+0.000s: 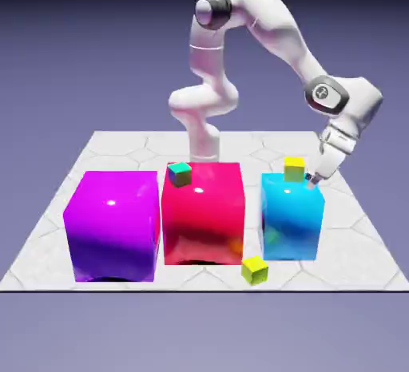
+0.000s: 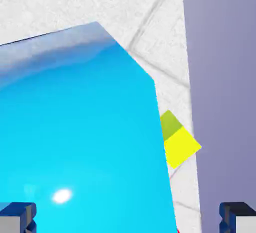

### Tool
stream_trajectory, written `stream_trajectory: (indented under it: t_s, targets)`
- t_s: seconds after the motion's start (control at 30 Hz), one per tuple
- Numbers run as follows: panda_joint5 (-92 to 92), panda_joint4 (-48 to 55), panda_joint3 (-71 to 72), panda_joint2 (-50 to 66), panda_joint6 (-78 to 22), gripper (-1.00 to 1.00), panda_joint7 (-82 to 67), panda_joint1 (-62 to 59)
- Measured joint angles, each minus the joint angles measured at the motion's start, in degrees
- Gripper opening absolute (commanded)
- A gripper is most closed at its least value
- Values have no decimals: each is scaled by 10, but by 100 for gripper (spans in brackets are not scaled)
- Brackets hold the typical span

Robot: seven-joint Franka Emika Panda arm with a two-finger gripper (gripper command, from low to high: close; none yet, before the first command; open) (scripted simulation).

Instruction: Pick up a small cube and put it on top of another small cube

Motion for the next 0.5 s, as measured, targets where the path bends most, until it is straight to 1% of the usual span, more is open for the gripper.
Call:
stream_trajectory:
  t_s: [0.17,0.5]
  targets:
    - [-62,69,35,79,-125,0,-26,54]
    - [-245,-20,241,251,-132,0,61,42]
